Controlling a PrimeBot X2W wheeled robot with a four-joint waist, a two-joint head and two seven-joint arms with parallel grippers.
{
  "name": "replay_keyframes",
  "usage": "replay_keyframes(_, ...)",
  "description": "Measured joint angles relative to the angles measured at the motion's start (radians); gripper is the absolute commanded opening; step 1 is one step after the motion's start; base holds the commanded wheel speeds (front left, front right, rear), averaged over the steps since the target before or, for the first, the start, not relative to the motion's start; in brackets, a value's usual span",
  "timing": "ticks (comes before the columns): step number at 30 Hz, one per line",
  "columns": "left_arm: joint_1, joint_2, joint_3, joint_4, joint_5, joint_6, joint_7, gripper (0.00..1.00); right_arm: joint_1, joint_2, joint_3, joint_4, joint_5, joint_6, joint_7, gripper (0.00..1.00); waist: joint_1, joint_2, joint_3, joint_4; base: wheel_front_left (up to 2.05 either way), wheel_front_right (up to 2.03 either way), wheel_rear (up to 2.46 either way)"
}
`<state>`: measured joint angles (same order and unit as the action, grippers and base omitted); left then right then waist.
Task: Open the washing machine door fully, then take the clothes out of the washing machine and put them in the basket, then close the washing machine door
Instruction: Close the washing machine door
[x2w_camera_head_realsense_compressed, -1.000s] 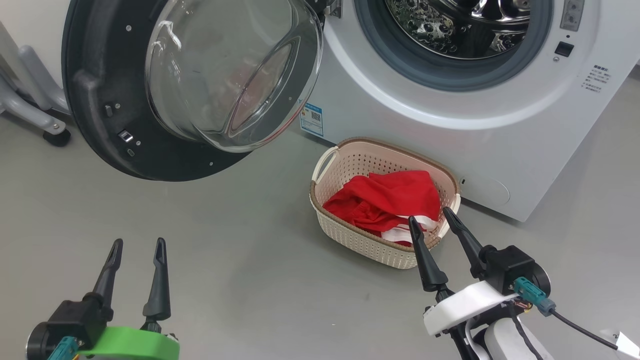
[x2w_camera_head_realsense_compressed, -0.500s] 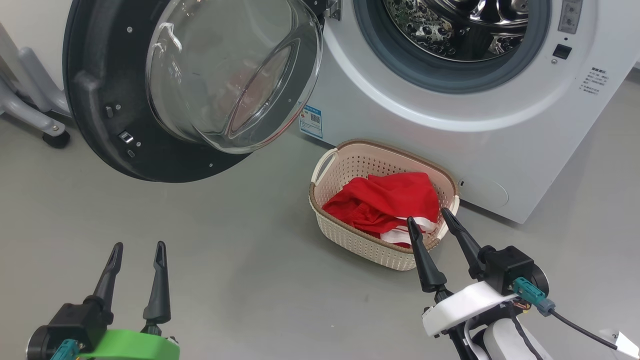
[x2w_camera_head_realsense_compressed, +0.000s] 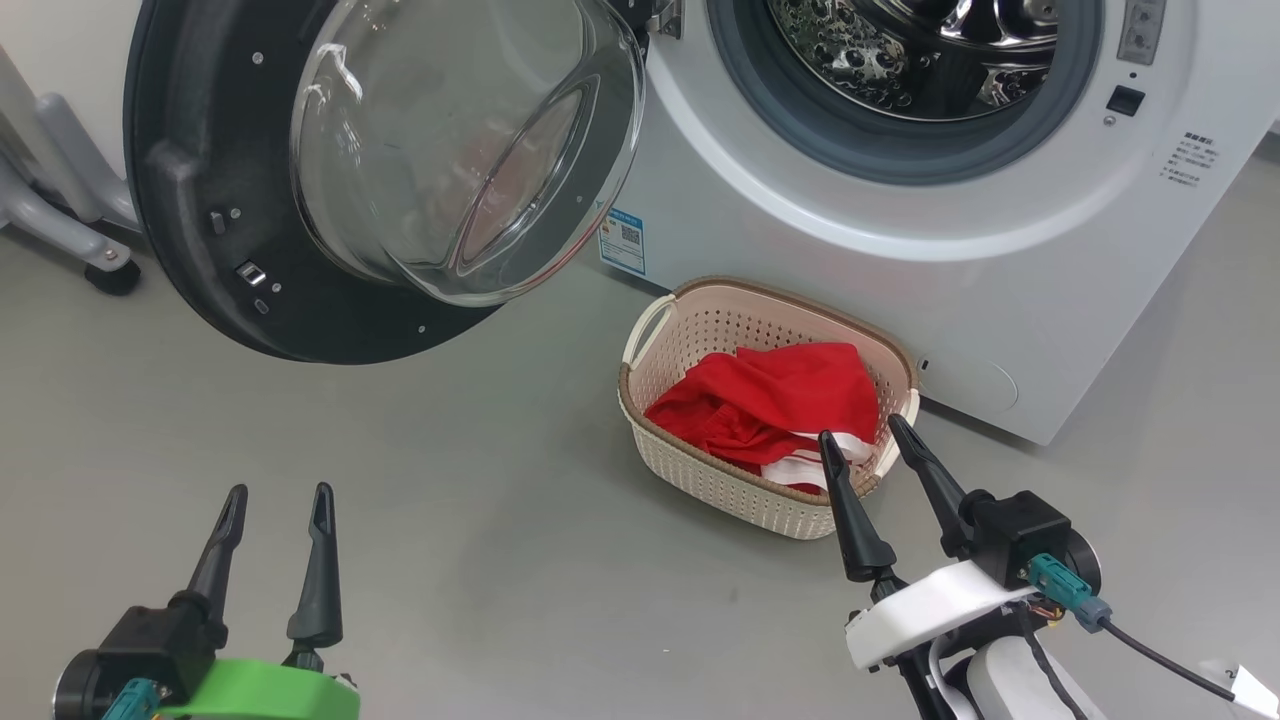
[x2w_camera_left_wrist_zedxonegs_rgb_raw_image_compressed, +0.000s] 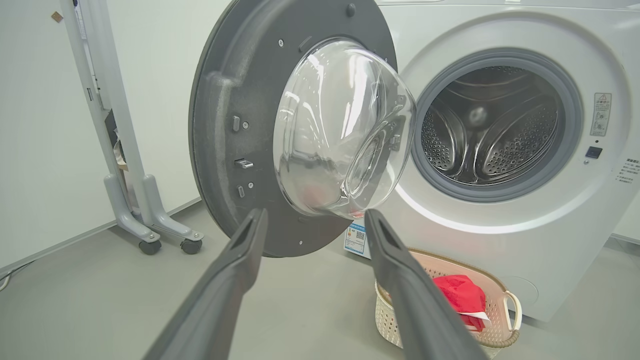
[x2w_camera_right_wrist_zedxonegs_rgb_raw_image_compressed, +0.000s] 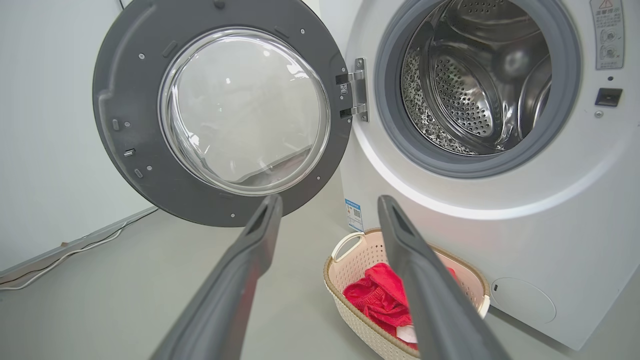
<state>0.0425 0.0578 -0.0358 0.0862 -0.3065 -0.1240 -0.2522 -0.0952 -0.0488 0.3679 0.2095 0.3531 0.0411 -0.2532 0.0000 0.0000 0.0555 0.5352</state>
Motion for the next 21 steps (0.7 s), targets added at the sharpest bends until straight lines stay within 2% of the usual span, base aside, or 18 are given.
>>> replay_keyframes(13,0.0,-0.001,0.0,0.001,0.0,0.0,0.0,1.0,0.0,0.0,0.0,-0.001,0.0,-0.003,0.0,1.0,0.0,0.0,0.006,0.0,0.0,0.0,0.0)
replay_keyframes(14,0.0,-0.001,0.0,0.001,0.0,0.0,0.0,0.81,0.0,0.0,0.0,-0.002,0.0,-0.007,0.0,1.0,0.0,0.0,0.006,0.0,0.0,0.0,0.0)
replay_keyframes(15,0.0,-0.001,-0.001,0.001,0.0,0.0,0.0,0.35,0.0,0.0,0.0,-0.002,0.0,-0.008,0.0,1.0,0.0,0.0,0.006,0.0,0.0,0.0,0.0)
replay_keyframes(16,0.0,-0.001,-0.001,0.001,0.0,0.0,0.0,0.02,0.0,0.0,0.0,-0.002,0.0,-0.008,0.0,1.0,0.0,0.0,0.006,0.0,0.0,0.0,0.0)
replay_keyframes(21,0.0,-0.001,-0.003,0.0,0.0,0.0,0.0,0.0,0.0,0.0,0.001,-0.009,-0.002,-0.01,0.0,1.0,0.0,0.0,0.012,0.0,0.0,0.0,0.0)
